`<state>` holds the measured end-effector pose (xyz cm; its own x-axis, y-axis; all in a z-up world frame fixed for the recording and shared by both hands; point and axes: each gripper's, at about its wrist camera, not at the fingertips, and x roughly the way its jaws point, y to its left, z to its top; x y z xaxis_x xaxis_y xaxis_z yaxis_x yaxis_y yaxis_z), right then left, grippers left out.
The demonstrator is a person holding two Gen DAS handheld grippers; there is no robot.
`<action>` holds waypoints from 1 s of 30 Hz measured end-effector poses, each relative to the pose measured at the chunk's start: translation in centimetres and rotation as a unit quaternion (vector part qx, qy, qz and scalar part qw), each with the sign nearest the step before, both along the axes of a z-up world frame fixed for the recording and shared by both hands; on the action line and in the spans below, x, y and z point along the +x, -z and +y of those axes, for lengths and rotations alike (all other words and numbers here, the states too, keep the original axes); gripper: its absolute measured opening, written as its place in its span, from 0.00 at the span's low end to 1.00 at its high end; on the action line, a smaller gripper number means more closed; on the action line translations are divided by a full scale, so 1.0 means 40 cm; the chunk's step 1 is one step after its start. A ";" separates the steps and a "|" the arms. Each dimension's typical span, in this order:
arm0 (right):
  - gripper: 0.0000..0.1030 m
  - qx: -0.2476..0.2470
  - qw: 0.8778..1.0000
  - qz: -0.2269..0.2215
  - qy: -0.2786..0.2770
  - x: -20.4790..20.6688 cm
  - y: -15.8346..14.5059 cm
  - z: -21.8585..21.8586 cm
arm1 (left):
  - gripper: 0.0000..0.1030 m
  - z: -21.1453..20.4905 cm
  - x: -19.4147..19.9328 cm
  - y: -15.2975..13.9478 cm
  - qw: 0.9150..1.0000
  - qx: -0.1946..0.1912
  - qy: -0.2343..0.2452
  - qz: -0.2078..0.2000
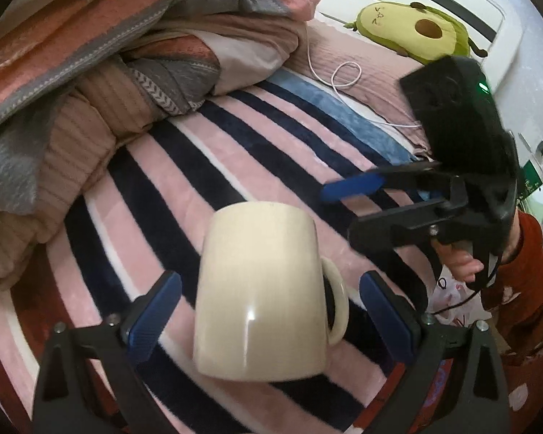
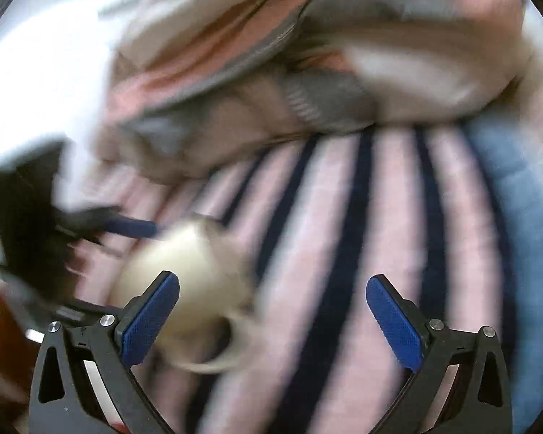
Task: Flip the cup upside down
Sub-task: 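Lower the inverted mug onto the blanket with the right gripper while the left gripper steadies it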
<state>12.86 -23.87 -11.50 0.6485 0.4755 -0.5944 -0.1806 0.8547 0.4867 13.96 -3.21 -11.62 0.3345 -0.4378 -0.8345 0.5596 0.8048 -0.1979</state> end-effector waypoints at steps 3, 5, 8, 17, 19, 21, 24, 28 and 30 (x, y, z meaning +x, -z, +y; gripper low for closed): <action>0.86 0.071 0.995 0.050 -0.051 0.068 0.047 0.006 | 0.93 -0.005 0.001 0.013 1.000 0.004 -0.004 0.011; 0.77 0.114 0.988 0.089 -0.049 0.097 0.086 0.004 | 0.88 -0.006 0.000 0.022 1.000 0.011 -0.006 0.015; 0.78 0.138 0.984 0.100 -0.051 0.108 0.101 0.003 | 0.81 -0.005 -0.001 0.038 0.999 0.023 -0.020 0.017; 0.85 0.143 0.980 0.137 -0.009 0.099 0.113 0.027 | 0.77 -0.003 -0.007 0.049 0.999 0.021 -0.033 0.012; 0.88 0.149 0.978 0.144 -0.010 0.091 0.123 0.042 | 0.77 -0.004 -0.007 0.050 0.999 0.022 -0.030 0.009; 0.93 0.141 0.980 0.140 -0.001 0.100 0.128 0.060 | 0.78 -0.001 0.000 0.050 0.999 0.019 -0.038 0.012; 0.93 0.130 0.981 0.143 0.028 0.117 0.118 0.076 | 0.77 0.020 0.008 0.049 0.998 0.000 -0.060 0.022; 0.92 0.051 0.993 0.101 0.018 0.102 0.072 0.132 | 0.78 0.045 -0.018 0.028 0.997 -0.023 -0.073 0.011; 0.90 -0.011 0.998 0.062 0.009 0.078 0.032 0.171 | 0.78 0.053 -0.031 0.017 0.996 -0.042 -0.083 0.006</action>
